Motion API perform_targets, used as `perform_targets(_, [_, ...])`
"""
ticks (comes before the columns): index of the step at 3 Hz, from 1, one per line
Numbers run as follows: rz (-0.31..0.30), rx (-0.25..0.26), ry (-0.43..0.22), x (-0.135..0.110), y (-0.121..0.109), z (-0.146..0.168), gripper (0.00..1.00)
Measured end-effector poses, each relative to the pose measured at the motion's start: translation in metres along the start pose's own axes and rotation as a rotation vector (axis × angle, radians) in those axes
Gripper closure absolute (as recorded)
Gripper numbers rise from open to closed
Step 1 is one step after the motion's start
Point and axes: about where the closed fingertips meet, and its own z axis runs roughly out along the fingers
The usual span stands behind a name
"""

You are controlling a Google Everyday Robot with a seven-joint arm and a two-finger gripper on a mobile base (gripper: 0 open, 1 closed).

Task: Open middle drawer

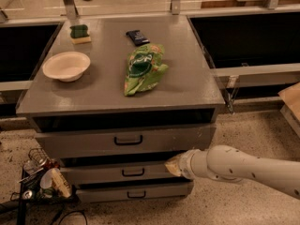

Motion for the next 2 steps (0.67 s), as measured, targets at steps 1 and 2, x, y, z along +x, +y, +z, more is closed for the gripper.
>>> perform_targets(1, [0.000, 0.000, 0.000, 0.0000, 0.0000, 0.0000, 0.11])
perform_targets(2, [0.000, 0.000, 0.000, 0.0000, 0.0000, 0.0000, 0.00])
